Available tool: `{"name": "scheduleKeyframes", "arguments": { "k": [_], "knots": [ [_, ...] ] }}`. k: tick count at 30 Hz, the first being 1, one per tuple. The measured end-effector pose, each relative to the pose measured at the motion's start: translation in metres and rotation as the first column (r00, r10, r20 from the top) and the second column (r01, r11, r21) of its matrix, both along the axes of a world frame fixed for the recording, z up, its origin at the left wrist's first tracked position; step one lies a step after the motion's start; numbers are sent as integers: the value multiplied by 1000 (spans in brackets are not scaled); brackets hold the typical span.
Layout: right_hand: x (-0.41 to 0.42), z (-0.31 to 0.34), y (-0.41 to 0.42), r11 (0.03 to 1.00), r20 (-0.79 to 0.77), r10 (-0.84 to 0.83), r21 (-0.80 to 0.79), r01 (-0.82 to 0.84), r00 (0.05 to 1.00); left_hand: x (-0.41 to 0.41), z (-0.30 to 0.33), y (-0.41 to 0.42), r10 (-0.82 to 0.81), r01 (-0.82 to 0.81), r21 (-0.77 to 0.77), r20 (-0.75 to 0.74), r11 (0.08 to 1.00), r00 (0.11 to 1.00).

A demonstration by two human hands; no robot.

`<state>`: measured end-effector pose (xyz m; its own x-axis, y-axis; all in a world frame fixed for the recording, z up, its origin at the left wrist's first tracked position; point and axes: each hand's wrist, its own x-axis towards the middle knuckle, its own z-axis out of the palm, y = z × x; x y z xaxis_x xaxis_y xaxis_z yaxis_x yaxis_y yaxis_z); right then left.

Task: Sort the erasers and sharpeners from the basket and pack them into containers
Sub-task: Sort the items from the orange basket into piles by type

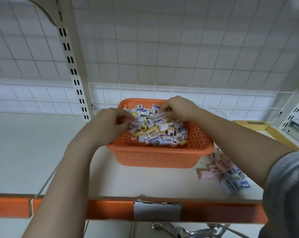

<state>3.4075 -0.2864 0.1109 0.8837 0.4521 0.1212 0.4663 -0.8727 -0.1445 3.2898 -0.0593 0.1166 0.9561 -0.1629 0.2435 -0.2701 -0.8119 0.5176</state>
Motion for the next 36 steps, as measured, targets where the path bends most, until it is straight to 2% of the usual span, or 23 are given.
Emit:
{"name": "scheduleKeyframes", "arguments": {
  "k": [2, 4, 7, 10, 14, 18, 22, 25, 29, 32, 36],
  "knots": [
    [-9, 6, -5, 995, 51, -37, 94, 32, 998, 12, 3, -2, -5, 6, 55, -14, 998, 1000],
    [-24, 14, -11, 966, 100, -84, 252, 56, 991, 29, 5, -4, -14, 18, 127, -34, 992, 999],
    [-57, 22, -20, 835, 98, -161, 544, 82, 982, 57, 4, -9, -52, 61, 251, -46, 966, 998],
    [-93, 20, -24, 680, 67, -201, 728, 90, 977, 79, 0, -15, -98, 126, 371, -94, 920, 991],
    [-129, 12, -24, 565, 40, -211, 821, 88, 977, 95, -4, -19, -121, 185, 484, -160, 856, 980],
    [-143, -3, -23, 484, 16, -279, 866, 126, 960, 99, -3, -22, -130, 179, 552, -128, 815, 983],
    [-147, -13, -20, 449, -12, -336, 877, 172, 942, 98, -2, -25, -149, 175, 620, -94, 765, 984],
    [-150, -14, -19, 429, -6, -362, 887, 173, 932, 94, 2, -28, -161, 154, 520, -32, 840, 987],
    [-153, -7, -21, 346, 7, -413, 926, 150, 911, 65, 20, -46, -218, 201, 198, 71, 959, 973],
    [-154, 0, -29, 297, 50, -500, 948, 116, 865, 40, 29, -63, -195, 194, 19, 112, 981, 974],
    [-162, 7, -63, 238, 57, -587, 966, 105, 807, 8, 27, -94, -179, 193, -90, 145, 977, 973]
  ]
}}
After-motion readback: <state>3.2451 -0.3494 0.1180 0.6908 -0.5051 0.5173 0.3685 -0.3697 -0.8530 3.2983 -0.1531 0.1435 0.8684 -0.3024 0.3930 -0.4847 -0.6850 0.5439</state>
